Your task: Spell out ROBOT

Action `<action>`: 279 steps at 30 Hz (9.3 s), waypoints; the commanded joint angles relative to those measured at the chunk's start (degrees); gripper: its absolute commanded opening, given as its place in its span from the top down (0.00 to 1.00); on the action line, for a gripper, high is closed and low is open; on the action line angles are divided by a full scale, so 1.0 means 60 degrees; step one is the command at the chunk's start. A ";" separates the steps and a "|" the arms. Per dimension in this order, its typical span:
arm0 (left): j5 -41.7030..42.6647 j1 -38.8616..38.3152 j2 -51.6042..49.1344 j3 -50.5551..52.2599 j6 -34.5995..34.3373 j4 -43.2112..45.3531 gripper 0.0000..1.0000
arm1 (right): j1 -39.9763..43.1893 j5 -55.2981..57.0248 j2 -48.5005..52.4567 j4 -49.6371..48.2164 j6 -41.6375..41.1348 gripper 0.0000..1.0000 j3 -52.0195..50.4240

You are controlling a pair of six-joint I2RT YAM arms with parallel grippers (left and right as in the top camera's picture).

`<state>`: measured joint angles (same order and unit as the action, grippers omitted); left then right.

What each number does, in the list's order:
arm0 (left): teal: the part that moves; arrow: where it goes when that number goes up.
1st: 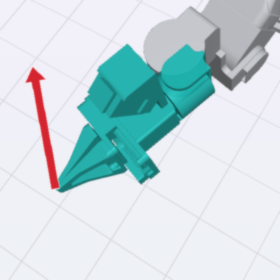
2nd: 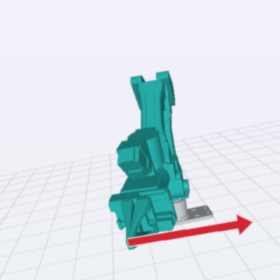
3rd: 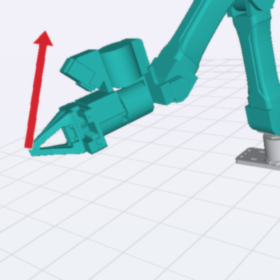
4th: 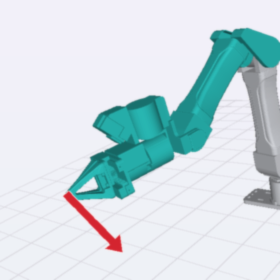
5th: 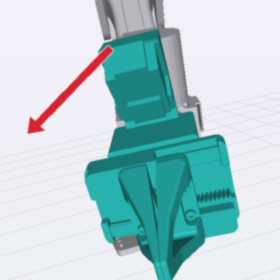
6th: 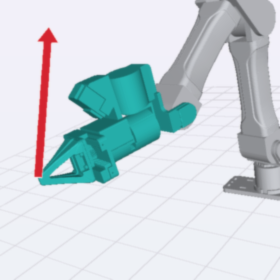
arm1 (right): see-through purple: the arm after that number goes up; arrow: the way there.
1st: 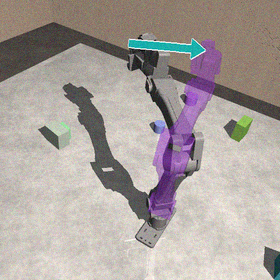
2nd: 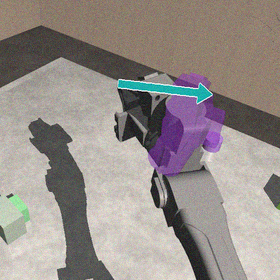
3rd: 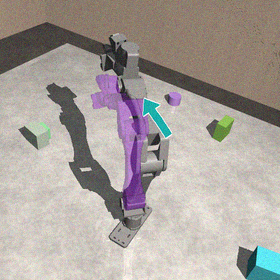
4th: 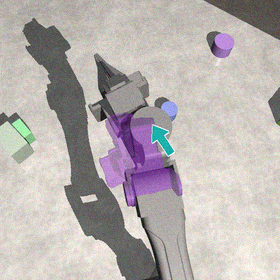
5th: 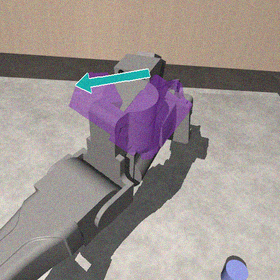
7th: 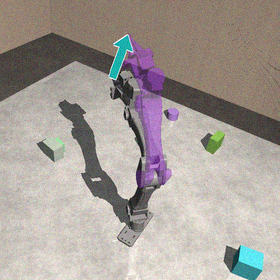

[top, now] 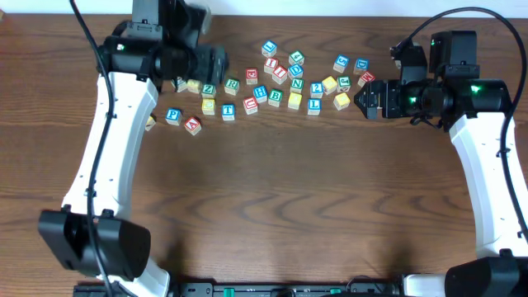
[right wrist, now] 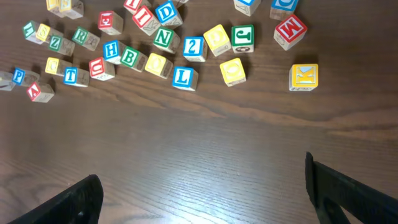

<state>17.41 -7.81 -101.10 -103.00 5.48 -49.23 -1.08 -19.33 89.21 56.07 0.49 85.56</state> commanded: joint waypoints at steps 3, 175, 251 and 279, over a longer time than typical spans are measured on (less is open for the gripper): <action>-0.2036 -0.0273 -0.1472 -0.0634 -0.2801 0.0699 0.12 | 0.0040 -0.0124 -0.0055 0.0102 0.0113 0.01 0.0226; -0.3523 -0.3064 -0.0495 0.3016 -0.2492 0.1096 0.34 | 0.0040 0.0918 0.0007 0.0259 0.0033 0.01 -0.0153; -0.3840 0.0346 0.1559 0.2907 -0.2495 0.0506 0.32 | -0.3963 0.3486 0.8856 0.0295 -0.5570 0.67 0.6186; -0.3840 0.0346 0.1559 0.2907 -0.2495 0.0936 0.31 | -0.5362 0.2812 0.7745 0.2481 -0.4503 0.76 0.5963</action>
<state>-4.89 -6.04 -91.33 -84.90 -10.24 -43.57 -30.65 -1.74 137.40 71.40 -27.59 122.69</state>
